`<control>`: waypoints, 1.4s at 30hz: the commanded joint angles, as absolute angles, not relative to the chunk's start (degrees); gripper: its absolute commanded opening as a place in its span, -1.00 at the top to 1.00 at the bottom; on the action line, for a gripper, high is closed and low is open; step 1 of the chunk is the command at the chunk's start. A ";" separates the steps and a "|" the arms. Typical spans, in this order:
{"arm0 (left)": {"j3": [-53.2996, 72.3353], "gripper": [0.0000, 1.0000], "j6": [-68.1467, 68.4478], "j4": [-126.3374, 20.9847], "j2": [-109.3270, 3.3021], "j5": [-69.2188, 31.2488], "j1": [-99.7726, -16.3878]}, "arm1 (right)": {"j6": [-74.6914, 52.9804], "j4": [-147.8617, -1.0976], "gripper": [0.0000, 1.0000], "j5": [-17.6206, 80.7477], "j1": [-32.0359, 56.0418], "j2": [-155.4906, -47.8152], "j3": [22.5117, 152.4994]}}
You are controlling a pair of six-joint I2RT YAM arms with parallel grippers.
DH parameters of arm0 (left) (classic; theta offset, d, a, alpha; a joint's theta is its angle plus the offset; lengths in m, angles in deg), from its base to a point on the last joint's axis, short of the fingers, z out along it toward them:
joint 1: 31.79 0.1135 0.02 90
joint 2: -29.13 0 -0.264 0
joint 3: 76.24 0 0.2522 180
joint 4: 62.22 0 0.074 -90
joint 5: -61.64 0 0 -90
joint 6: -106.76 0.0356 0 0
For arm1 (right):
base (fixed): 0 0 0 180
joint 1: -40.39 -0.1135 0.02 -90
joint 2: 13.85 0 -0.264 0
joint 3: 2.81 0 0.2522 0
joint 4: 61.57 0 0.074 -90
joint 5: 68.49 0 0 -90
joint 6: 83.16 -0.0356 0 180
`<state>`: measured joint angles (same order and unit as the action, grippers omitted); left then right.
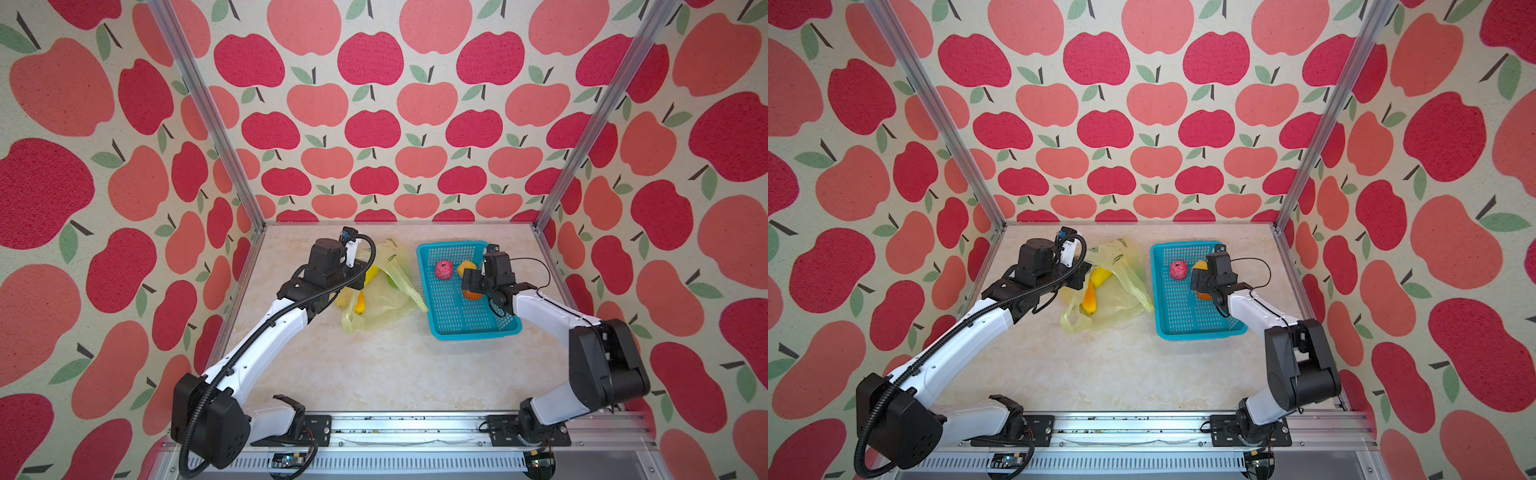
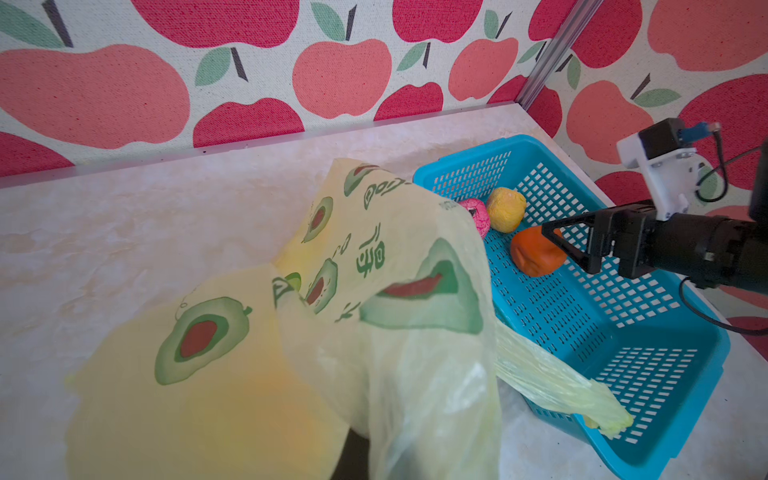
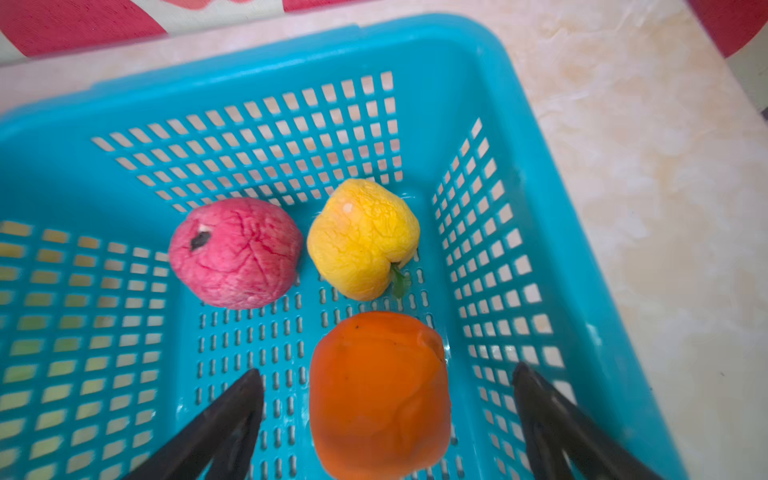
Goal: Untie the knot of the plastic bag and take out the fruit
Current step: 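Move the right gripper back into the bag onto the orange-yellow papaya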
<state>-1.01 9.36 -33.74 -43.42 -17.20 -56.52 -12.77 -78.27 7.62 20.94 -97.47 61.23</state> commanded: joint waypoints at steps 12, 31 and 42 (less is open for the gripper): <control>0.18 1.00 10.08 -33.69 -46.25 -16.76 -55.61 | -2.03 -76.47 -0.45 6.36 -16.12 -67.48 57.26; 0.29 1.00 9.20 -33.16 -44.36 -16.82 -56.14 | -12.74 -58.10 0.07 7.42 -21.09 -116.34 72.12; 0.27 1.00 9.35 -33.47 -43.36 -16.44 -56.92 | -19.96 -59.04 -0.51 15.99 -16.63 -132.61 86.11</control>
<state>-1.01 9.12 -33.71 -44.93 -16.91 -56.48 -16.53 -58.69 12.49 -16.98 -130.12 82.35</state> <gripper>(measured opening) 0.046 0.742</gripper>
